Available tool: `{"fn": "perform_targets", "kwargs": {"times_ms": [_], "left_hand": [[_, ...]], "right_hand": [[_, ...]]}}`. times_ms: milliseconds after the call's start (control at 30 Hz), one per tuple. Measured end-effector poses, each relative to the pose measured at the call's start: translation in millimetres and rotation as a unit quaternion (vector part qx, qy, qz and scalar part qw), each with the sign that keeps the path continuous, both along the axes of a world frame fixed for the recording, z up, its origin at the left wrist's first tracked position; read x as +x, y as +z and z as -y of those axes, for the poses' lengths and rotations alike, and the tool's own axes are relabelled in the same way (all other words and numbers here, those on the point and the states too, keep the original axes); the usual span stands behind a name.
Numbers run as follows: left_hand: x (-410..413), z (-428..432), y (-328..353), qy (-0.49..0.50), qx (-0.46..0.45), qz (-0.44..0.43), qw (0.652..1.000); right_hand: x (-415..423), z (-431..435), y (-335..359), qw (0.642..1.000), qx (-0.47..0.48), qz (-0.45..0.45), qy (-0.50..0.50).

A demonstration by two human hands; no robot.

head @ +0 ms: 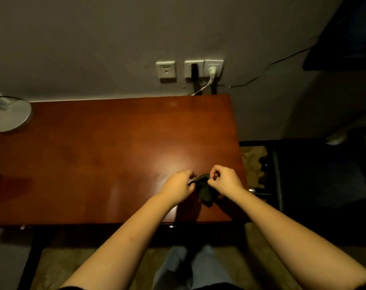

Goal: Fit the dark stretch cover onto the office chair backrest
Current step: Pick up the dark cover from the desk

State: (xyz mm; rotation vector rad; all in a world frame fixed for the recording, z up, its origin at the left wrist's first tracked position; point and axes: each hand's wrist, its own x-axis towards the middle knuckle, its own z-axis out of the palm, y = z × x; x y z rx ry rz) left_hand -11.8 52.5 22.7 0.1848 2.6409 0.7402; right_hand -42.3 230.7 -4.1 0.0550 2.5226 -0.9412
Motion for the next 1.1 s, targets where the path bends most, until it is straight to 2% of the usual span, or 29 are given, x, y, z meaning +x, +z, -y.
{"fn": "perform_targets", "kwargs": {"times_ms": [167,333,467,600,833,967,1100], "left_hand": [[-21.4,-24.5,16.2,-0.041,-0.006,-0.032,0.999],[-36.1,-31.4,33.8,-0.062,-0.053,-0.066,0.994],[-39.5,-29.0,48.0,-0.056,-0.028,-0.089,0.994],[-41.4,-30.6,72.9,-0.046,-0.005,-0.122,0.991],[-57.7,-27.8,120.9,-0.063,-0.061,-0.197,0.976],[-66.7,-19.2,154.7,-0.049,-0.035,-0.247,0.967],[-73.8,-15.0,192.3,-0.051,-0.02,-0.293,0.955]], "right_hand": [[-3.0,-16.8,42.0,0.997,-0.045,-0.058,0.016],[-8.8,-24.6,77.3,0.992,-0.064,-0.107,0.019],[-15.2,-25.8,102.7,0.987,-0.079,-0.132,0.04],[-22.5,-23.7,127.3,0.983,-0.072,-0.154,0.063],[-31.6,-24.7,167.1,0.974,-0.028,-0.208,0.082],[-37.1,-25.9,189.1,0.968,-0.004,-0.237,0.079],[-41.6,-16.3,212.1,0.96,-0.024,-0.265,0.085]]}}
